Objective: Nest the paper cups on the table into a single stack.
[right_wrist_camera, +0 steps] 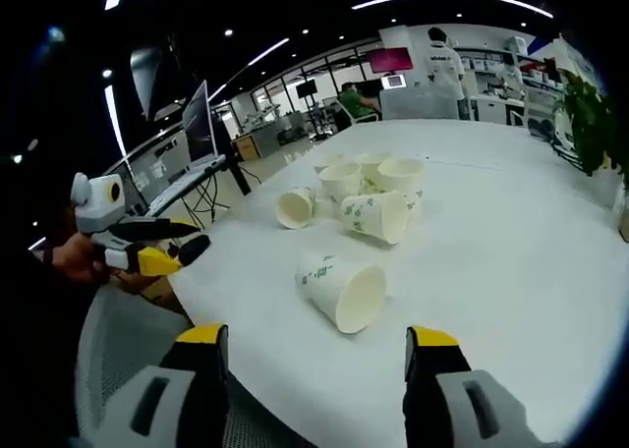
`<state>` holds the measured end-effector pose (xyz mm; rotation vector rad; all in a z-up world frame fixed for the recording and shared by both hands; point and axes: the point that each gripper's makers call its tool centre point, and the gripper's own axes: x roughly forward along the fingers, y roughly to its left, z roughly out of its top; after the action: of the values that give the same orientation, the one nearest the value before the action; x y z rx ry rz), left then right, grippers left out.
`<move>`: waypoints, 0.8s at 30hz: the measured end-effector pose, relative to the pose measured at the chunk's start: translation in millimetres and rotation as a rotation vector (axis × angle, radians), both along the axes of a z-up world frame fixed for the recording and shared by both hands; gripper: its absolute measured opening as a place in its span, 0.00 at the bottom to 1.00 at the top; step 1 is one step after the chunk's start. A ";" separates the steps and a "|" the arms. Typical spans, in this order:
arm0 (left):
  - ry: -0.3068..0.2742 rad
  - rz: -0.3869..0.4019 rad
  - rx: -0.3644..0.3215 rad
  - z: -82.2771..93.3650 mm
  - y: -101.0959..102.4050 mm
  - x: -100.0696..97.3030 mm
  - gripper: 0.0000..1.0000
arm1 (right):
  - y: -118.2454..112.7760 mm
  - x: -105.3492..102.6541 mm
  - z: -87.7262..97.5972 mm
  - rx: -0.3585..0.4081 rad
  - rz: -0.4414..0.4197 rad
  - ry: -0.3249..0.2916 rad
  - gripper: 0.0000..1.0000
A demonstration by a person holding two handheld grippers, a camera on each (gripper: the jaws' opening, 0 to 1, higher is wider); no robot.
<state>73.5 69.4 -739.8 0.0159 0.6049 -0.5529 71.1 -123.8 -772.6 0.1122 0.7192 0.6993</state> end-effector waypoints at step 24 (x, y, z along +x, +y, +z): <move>0.007 0.010 0.004 -0.5 0.0 -9.7 0.70 | 43.6 33.2 -45.0 0.059 0.128 0.072 0.58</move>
<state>63.7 69.5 -740.4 0.0147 0.6129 -0.5420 104.3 -80.2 -817.6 0.1467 0.7802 0.8421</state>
